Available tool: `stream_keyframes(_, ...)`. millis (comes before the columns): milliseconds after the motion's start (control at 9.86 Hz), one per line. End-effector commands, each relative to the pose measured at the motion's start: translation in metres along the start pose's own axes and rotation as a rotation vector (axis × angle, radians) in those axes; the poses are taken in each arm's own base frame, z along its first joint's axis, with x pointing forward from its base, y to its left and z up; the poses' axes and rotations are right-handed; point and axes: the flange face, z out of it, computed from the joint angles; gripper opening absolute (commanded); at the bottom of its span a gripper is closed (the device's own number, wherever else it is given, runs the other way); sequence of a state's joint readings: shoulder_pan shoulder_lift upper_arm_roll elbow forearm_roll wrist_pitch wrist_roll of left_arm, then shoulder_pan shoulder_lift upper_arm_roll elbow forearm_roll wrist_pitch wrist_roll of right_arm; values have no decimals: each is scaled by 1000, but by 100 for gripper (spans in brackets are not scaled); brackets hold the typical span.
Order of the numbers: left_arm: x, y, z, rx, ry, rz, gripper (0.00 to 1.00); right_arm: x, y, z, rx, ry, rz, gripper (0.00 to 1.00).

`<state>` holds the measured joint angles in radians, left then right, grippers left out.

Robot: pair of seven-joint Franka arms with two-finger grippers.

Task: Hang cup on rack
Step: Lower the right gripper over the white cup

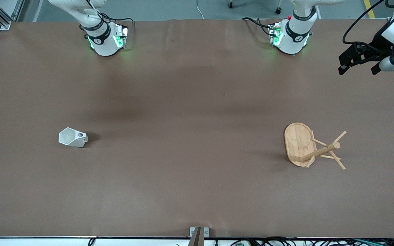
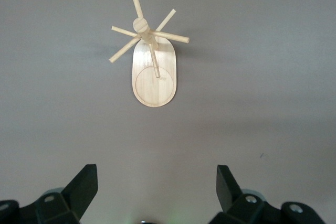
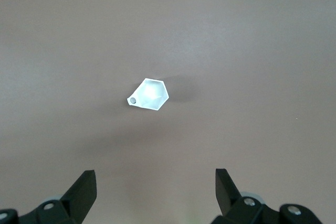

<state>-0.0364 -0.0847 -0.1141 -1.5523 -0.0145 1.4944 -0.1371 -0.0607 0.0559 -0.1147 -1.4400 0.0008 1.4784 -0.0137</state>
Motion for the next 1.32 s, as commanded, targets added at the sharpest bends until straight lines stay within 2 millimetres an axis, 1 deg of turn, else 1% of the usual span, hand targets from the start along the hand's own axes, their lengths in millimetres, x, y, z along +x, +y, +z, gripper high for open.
stream_keyframes(0, 4, -7, 8, -2, -35, 8, 100, -9, 1, -1, 6, 2, -4, 100)
stream_keyframes(203, 11, -19, 5, 4, -25, 81, 100, -9, 1, -1, 6, 2, -4, 100)
stream_keyframes(304, 12, -46, 6, -2, -30, 65, 100, -9, 1, -1, 6, 4, -4, 100)
stream_keyframes(406, 8, -52, 9, -6, -65, 91, 100, -9, 1, -1, 6, 4, -4, 100)
stream_keyframes(507, 7, -55, 11, -5, -84, 90, 100, -10, 1, 0, 6, -7, -4, 100)
stream_keyframes(609, 5, -59, 13, -1, -101, 83, 100, -11, -1, -4, 18, -7, -2, 100)
stream_keyframes(812, 6, -57, 17, 2, -118, 87, 100, -10, -10, -2, 16, -13, -49, 100)
stream_keyframes(913, 13, -52, 27, 2, -135, 96, 100, 0, -19, 19, 13, -48, -66, 100)
stream_keyframes(1014, 20, -51, 40, 2, -154, 99, 100, 19, -17, 63, 11, -107, -85, 100)
stream_keyframes(1116, 28, -50, 51, -8, -173, 99, 100, 30, -14, 98, 13, -107, -126, 100)
stream_keyframes(1217, 29, -53, 45, -9, -158, 103, 100, 35, -8, 139, 14, -90, -155, 100)
